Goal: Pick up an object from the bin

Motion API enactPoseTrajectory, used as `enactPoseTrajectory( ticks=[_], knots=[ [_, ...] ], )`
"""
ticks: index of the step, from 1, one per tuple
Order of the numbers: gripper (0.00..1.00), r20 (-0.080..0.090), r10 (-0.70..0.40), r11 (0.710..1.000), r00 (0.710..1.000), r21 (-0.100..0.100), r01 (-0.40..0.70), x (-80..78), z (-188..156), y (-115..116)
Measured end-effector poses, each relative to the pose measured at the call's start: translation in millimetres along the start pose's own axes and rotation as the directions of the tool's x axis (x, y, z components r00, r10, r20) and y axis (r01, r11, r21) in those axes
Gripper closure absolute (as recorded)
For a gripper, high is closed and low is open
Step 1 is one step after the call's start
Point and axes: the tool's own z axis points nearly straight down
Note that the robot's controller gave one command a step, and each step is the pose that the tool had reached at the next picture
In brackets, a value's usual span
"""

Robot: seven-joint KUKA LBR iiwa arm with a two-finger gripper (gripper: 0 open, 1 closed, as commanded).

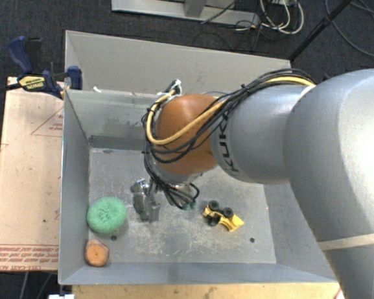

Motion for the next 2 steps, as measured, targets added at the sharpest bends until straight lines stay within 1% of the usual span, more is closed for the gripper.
enactPoseTrajectory(
  ticks=[1,2],
  knots=[
    [1.00,0.000,0.000,1.000,1.000,0.000,0.000,0.0,0,0],
    [0.00,0.002,0.256,0.967,0.967,-0.001,-0.256,0.9,-30,33]
  ],
)
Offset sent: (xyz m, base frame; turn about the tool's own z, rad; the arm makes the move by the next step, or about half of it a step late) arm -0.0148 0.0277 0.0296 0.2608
